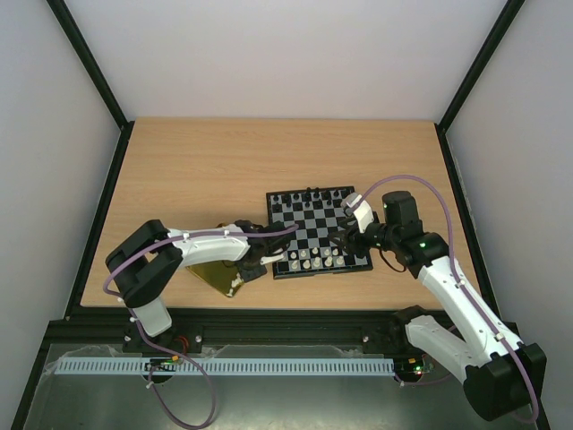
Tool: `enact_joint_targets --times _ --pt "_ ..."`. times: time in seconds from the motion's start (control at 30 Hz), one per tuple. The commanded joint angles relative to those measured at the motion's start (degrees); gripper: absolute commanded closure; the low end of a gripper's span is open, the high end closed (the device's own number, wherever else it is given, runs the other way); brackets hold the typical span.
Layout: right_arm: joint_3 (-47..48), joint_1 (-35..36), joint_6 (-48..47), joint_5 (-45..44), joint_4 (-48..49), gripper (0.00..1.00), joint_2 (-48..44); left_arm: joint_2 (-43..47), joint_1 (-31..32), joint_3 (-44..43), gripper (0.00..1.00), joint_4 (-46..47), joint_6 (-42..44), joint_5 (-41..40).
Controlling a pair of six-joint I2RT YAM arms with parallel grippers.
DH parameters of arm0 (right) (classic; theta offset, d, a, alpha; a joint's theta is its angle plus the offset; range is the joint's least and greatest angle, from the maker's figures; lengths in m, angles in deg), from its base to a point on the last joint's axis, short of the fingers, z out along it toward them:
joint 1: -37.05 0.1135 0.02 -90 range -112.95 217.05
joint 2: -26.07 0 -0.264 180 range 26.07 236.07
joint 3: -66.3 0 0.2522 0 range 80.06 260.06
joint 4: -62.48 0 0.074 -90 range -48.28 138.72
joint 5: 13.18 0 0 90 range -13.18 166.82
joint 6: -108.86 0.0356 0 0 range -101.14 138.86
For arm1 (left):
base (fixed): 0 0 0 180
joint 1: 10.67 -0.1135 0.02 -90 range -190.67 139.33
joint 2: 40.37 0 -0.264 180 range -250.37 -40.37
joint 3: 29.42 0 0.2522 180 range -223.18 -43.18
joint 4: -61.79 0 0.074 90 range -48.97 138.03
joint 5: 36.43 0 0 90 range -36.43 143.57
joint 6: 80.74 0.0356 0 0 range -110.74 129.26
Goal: Set up the chess pieces on the board
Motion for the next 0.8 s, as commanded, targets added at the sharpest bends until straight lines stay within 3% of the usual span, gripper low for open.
enact_joint_targets --times 0.0,0.3,0.77 --pt "-0.9 0.2 -0.7 1.1 -0.8 0.47 0.4 -0.3 0.3 1.1 0.77 -3.2 -0.6 1.8" --pt "-0.9 0.2 -0.6 1.3 -0.9 0.47 0.9 -0.6 0.2 1.2 0.75 -3.2 -0.4 2.1" --pt "-0.7 0.2 -0.3 1.5 -1.0 0.47 0.9 2.6 0.2 1.2 0.87 -1.8 -0.3 0.8"
